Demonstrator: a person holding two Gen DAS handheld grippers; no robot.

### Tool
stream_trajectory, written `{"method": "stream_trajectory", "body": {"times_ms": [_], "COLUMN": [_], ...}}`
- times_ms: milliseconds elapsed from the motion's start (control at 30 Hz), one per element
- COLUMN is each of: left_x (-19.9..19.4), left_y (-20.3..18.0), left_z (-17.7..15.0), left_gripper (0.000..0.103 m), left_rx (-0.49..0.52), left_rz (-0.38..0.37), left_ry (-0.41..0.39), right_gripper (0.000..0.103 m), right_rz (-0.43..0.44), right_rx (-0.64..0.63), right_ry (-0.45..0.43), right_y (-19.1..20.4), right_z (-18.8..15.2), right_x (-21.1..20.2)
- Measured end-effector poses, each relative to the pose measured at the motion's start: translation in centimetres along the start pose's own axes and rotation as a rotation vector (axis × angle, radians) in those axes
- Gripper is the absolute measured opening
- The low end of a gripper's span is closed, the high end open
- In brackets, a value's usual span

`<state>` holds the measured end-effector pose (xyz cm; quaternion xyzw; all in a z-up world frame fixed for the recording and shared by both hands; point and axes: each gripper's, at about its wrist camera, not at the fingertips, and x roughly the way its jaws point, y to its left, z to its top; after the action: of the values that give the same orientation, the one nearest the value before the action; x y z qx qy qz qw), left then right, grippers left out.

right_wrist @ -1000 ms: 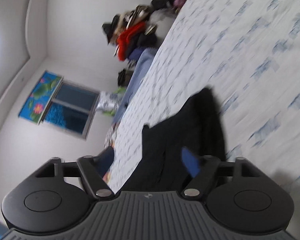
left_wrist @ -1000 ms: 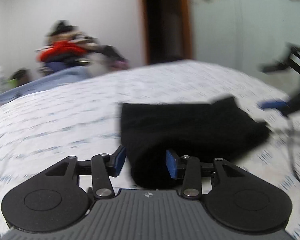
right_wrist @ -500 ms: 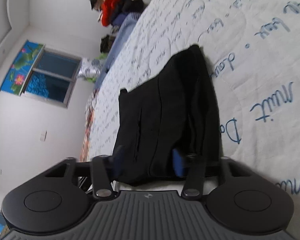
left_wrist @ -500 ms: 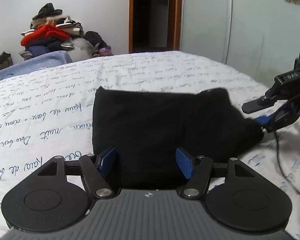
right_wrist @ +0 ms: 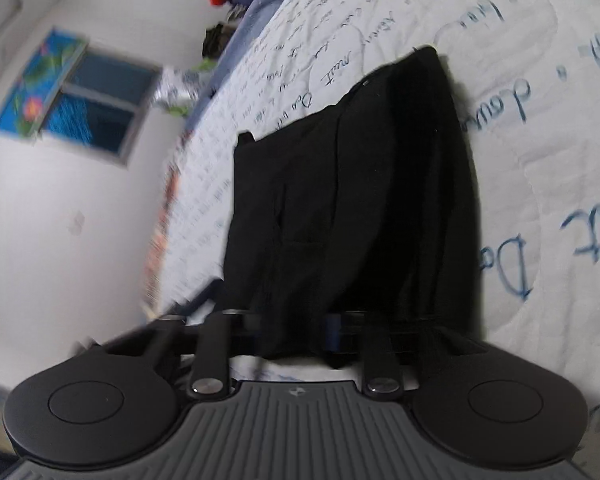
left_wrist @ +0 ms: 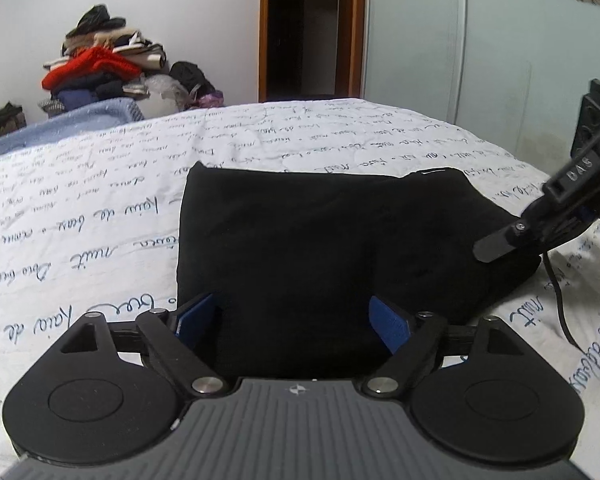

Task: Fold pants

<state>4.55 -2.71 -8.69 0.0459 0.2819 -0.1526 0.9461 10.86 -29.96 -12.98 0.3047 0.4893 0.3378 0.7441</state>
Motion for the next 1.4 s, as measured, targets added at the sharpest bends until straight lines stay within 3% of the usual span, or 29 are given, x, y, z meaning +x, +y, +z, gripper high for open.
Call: {"method": "stream_trajectory", "body": {"times_ms": [133, 233, 300, 433, 500, 533, 700, 800, 900, 967, 1033, 1100, 1133, 1200, 1300, 1400], "left_x": [-0.9, -0.3, 0.8, 0.5, -0.5, -1.3, -3.6, -1.0, 3.4, 5.8, 6.5, 6.6, 6.6, 6.6, 5.1, 1.3], "left_y": [-0.1, -0.5, -0.6, -0.1, 0.2, 0.4, 1.1, 0.2, -1.1, -1.5, -1.5, -1.0, -1.0, -1.4, -1.1, -0.3], "left_z": [0.5, -0.1, -0.8, -0.3, 0.1, 0.5, 3.1, 4.8, 5.3, 5.2, 4.7, 4.3, 4.2, 3.6, 3.6, 3.1], "left_gripper": [0.087, 0.097, 0.103, 0.103, 0.091, 0.091, 0.093, 0.092, 0.09, 0.086, 0.088, 0.089, 0.089, 0.089, 0.084, 0.087], "left_rx": [-0.012, -0.018, -0.011, -0.035, -0.037, -0.039, -0.092, -0.087, -0.054, -0.036, -0.033, -0.067, -0.074, -0.056, -0.075, -0.123], "left_rz": [-0.03, -0.066, -0.08, -0.089, -0.075, -0.069, -0.019, -0.041, -0.041, 0.001, 0.007, -0.001, -0.005, 0.001, 0.011, 0.001], "left_ry": [-0.011, 0.001, 0.021, 0.029, 0.019, 0.01, -0.088, -0.066, 0.032, 0.117, 0.098, 0.096, 0.091, 0.071, 0.051, -0.022], "right_gripper": [0.002, 0.002, 0.002, 0.001, 0.001, 0.003, 0.007, 0.01, 0.028, 0.035, 0.033, 0.03, 0.02, 0.014, 0.014, 0.018], "right_rz": [0.015, -0.069, -0.071, 0.011, 0.042, 0.044, -0.049, -0.02, -0.004, -0.058, -0.16, -0.123, -0.129, -0.153, -0.185, -0.27], "right_rx": [-0.067, -0.092, -0.033, 0.068, 0.105, 0.122, 0.05, -0.002, -0.024, -0.018, -0.037, -0.032, -0.021, -0.041, -0.065, -0.157], "right_ry": [-0.033, -0.03, 0.004, -0.046, -0.067, -0.081, -0.315, -0.362, -0.308, -0.283, -0.247, -0.261, -0.259, -0.256, -0.284, -0.351], "right_y": [1.1, 0.6, -1.5, -3.6, -3.7, -3.5, -0.2, 2.5, 3.4, 3.0, 2.0, 0.6, 0.3, 0.4, 1.4, 4.7], "right_z": [0.7, 0.9, 0.6, -0.1, -0.5, -0.6, -0.5, 0.8, 2.7, 3.9, 4.4, 4.0, 3.8, 3.7, 2.7, 0.0], "right_x": [-2.7, -3.4, -2.6, -2.9, -3.6, -4.3, -8.9, -7.3, -2.9, 0.0, 2.3, 3.0, 3.0, 3.0, 2.1, 0.7]}}
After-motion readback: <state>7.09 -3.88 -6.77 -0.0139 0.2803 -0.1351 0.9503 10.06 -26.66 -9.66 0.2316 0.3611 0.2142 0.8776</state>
